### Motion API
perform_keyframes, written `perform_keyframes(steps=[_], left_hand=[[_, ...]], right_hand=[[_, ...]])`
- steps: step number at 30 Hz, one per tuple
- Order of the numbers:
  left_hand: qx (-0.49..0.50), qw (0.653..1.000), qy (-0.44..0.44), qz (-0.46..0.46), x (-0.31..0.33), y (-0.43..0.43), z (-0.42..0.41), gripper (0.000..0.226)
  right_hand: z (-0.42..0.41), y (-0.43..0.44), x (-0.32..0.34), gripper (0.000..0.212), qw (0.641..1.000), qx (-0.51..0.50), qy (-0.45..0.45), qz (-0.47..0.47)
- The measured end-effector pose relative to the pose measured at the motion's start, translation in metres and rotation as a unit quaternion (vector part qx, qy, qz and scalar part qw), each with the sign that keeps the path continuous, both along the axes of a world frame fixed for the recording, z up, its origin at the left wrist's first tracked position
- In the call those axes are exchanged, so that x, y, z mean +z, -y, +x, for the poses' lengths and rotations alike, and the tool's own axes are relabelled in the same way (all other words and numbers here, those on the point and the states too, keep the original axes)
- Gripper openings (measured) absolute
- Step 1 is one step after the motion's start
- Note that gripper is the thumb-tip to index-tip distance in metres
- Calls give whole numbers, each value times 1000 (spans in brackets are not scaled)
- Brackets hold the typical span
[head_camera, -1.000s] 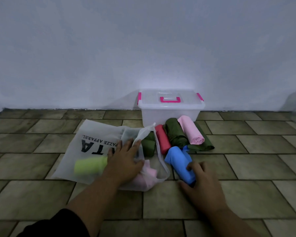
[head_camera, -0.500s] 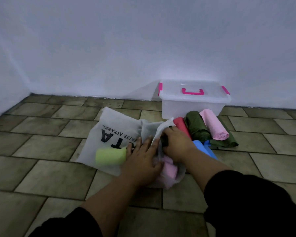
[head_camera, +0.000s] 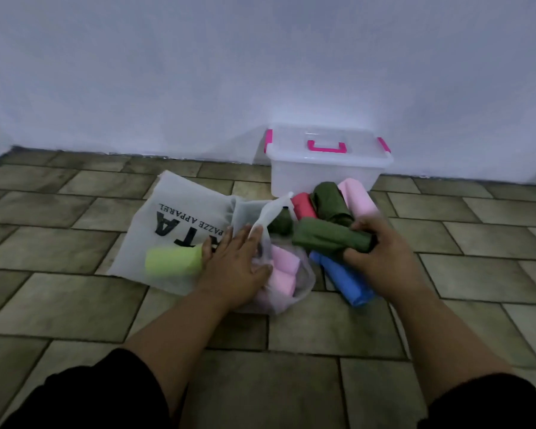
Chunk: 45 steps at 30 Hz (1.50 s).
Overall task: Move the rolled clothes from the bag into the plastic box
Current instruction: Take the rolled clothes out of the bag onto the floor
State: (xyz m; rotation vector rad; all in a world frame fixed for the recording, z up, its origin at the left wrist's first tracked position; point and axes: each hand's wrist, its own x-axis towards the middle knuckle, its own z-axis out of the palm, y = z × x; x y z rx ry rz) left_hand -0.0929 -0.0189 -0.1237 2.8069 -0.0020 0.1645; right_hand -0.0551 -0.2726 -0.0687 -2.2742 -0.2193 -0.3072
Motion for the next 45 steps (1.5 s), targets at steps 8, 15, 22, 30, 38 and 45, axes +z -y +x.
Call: perform_keyframes(steps=[8, 15, 22, 30, 38, 45], left_hand=[[-11, 999, -31, 4, 8, 2, -2, 80], [-30, 999, -35, -5, 10, 0, -13, 87], [-31, 999, -19, -26, 7, -1, -12, 84], [-29, 999, -30, -30, 6, -4, -12, 93], [-23, 998, -35, -40, 9, -2, -14, 93], [-19, 997, -8, -81, 9, -1, -19, 87]], right_hand=[[-33, 50, -49, 39, 986, -162, -16, 38], [-21, 28, -23, 29, 982, -121, 17, -141], [-22, -75, -7, 41, 941, 248, -142, -182], [-8, -86, -8, 87, 919, 230, -197, -252], [-8, -94, -6, 67, 909, 219, -204, -290], [-21, -105, -13, 32, 913, 232, -135, -306]])
